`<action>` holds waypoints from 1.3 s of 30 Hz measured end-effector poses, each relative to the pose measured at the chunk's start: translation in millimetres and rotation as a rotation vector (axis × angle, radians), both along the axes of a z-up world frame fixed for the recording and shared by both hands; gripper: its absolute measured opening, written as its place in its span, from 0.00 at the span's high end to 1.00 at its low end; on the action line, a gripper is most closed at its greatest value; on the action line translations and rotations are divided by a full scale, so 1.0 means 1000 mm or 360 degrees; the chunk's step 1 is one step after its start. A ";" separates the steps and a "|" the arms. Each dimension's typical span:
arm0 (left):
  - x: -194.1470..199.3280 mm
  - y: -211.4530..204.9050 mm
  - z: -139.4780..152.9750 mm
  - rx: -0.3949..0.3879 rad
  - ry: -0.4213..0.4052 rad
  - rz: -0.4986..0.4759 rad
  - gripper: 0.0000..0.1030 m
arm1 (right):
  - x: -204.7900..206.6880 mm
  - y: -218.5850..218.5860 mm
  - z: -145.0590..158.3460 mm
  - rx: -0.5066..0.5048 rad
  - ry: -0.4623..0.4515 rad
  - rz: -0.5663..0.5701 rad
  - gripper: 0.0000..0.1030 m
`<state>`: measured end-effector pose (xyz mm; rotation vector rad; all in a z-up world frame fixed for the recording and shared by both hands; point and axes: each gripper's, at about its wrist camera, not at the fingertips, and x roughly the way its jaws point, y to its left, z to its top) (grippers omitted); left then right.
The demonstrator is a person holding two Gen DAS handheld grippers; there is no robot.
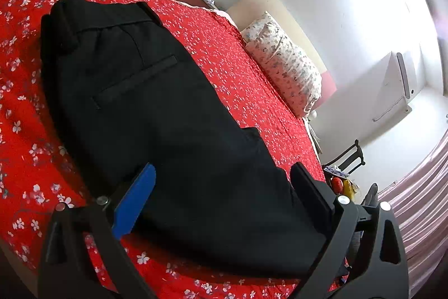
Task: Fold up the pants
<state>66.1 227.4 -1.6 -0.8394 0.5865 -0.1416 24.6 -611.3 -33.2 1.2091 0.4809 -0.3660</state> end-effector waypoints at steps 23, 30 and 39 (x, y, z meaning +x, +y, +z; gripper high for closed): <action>0.003 0.008 -0.002 -0.0057 -0.0019 -0.0025 0.04 | 0.070 0.210 0.152 -0.1050 -0.0195 0.0631 0.88; 0.002 0.005 0.000 0.0000 -0.0022 -0.0042 0.04 | 0.124 0.358 0.122 -0.0946 -0.0229 0.1247 0.88; 0.000 0.004 0.002 0.0008 -0.0034 -0.0077 0.04 | 0.132 0.447 0.055 -0.1137 0.0058 0.1532 0.88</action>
